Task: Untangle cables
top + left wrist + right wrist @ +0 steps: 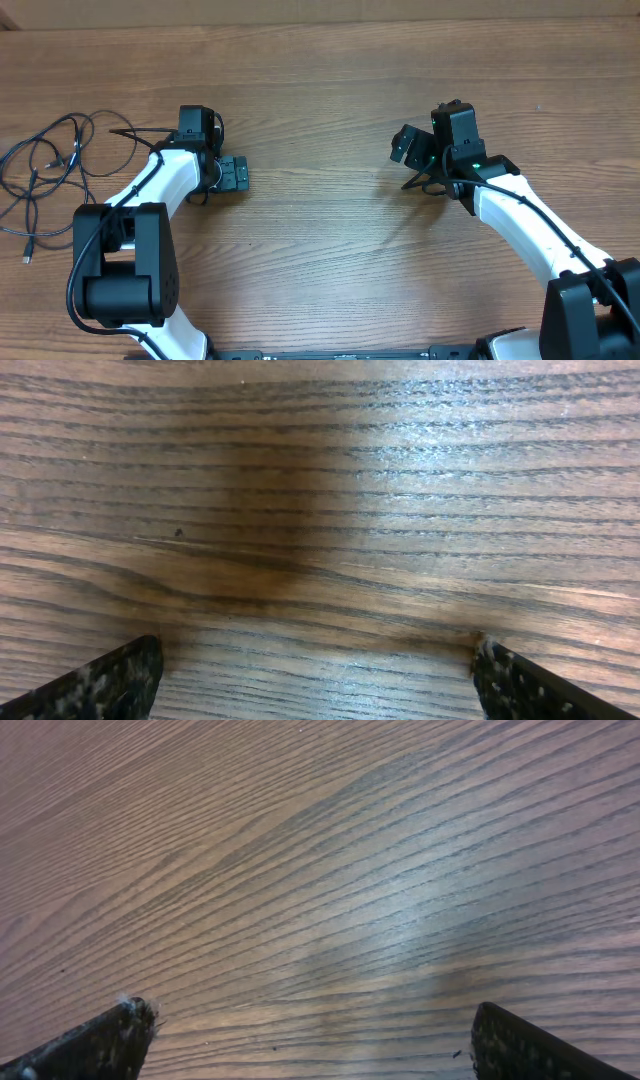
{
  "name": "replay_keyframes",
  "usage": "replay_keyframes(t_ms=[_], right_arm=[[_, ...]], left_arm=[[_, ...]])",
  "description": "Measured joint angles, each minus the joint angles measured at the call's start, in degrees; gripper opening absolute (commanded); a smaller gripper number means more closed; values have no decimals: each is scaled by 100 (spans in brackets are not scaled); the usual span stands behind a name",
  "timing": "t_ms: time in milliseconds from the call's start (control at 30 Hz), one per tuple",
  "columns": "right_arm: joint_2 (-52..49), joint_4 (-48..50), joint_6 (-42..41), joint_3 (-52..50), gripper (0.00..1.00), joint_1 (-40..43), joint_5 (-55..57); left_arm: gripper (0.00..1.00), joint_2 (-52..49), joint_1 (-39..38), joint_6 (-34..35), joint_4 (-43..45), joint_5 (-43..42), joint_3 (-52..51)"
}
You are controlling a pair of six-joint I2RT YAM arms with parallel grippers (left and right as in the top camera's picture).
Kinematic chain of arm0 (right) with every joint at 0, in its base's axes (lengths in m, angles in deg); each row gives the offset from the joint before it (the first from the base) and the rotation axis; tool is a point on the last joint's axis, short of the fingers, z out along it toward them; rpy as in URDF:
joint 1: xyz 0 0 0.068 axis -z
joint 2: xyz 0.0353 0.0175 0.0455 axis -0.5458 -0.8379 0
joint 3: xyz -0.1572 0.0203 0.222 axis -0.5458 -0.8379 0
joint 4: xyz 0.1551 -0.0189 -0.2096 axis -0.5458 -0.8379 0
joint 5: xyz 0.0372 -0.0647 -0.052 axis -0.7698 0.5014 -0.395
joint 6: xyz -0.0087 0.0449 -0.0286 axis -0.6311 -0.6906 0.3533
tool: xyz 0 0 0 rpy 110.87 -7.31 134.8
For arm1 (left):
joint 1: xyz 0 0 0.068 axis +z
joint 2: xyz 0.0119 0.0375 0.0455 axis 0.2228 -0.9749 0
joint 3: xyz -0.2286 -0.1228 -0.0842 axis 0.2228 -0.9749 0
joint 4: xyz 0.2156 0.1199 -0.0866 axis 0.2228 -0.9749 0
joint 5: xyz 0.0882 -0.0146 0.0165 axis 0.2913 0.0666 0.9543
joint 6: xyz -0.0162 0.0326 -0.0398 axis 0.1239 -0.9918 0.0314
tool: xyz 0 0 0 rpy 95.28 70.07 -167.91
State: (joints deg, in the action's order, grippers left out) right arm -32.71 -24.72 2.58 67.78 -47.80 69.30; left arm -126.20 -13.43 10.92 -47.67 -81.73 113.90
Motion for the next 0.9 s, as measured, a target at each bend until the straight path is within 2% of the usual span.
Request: replay_keyframes(t_ms=[900], right_arm=[[0,-2,0,0,100,0,0]], left_arm=[[99,0,4,-2,168,20,-33]])
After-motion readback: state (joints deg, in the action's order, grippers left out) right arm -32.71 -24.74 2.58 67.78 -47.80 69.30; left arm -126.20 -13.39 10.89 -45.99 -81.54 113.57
